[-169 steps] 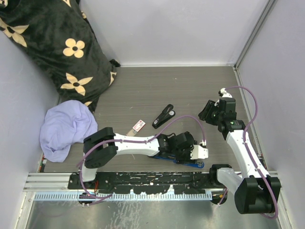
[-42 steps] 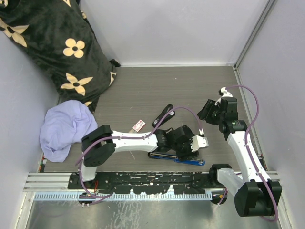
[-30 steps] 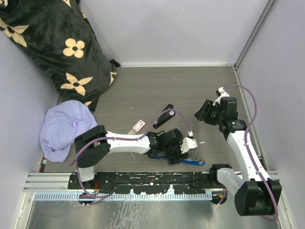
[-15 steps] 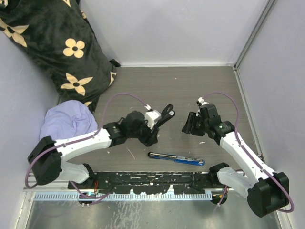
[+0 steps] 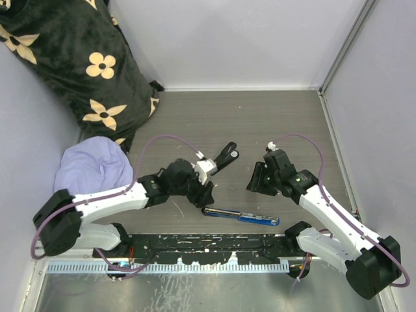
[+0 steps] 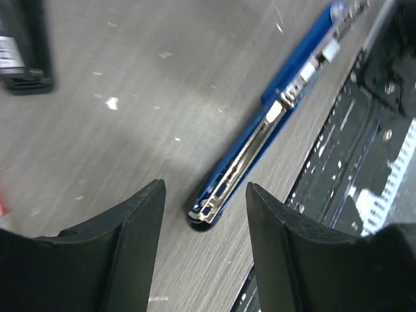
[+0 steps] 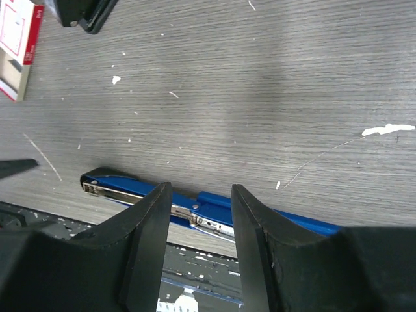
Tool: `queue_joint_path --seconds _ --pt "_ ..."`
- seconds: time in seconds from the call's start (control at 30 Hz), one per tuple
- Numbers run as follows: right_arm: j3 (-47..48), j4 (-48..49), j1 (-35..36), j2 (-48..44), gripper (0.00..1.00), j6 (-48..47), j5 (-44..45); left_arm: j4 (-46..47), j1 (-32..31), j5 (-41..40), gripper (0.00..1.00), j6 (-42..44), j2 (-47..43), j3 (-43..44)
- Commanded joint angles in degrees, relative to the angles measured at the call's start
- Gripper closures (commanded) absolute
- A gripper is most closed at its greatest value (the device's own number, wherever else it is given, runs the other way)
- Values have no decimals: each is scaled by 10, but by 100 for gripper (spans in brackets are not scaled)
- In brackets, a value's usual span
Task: Load the staples into the stapler
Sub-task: Move the stapler to the center of the board.
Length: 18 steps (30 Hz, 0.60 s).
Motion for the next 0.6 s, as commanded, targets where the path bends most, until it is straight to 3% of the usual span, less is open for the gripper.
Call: queue_joint_path --seconds 0.0,0.27,0.57 --pt "23 15 1 14 52 6 27 192 -20 83 46 51 68 -25" --pt "31 22 1 -7 47 4 56 239 -52 143 45 107 196 43" --pt "54 17 -5 -20 38 -27 125 251 -93 173 43 112 265 81"
